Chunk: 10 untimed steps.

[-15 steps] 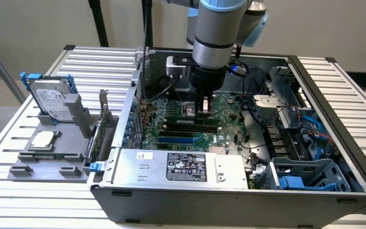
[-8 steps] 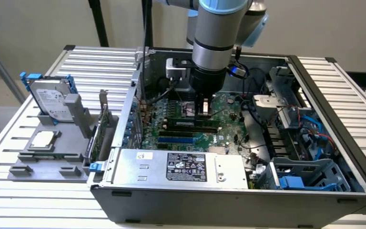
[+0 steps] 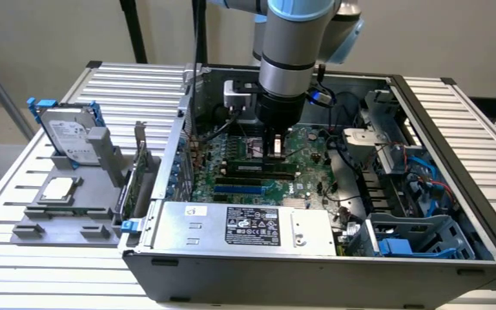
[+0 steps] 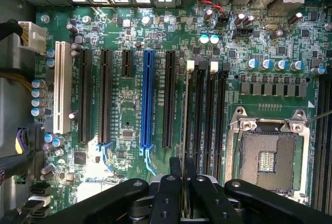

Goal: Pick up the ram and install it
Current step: 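Insert the ram into the slot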

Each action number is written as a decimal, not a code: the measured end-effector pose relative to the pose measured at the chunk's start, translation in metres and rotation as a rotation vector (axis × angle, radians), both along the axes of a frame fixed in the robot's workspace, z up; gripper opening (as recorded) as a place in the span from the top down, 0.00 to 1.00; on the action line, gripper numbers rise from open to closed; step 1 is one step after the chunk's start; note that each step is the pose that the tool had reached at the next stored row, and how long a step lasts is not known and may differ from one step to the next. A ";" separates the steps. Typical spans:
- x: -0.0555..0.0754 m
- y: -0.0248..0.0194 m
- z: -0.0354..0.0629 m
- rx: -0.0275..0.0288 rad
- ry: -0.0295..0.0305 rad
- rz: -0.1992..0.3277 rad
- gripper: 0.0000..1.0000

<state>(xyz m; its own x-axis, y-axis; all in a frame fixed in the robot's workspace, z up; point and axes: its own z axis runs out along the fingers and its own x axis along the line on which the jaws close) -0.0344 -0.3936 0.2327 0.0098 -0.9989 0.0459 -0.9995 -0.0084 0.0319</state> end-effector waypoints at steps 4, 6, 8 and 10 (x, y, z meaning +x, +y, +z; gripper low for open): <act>0.000 0.0015 -0.0009 0.0001 0.0000 0.000 0.86; -0.001 0.0025 -0.0014 0.0001 0.0000 0.000 0.86; -0.001 0.0033 -0.0020 0.0002 -0.0001 0.000 0.86; -0.001 0.0043 -0.0025 0.0001 0.0000 0.000 0.86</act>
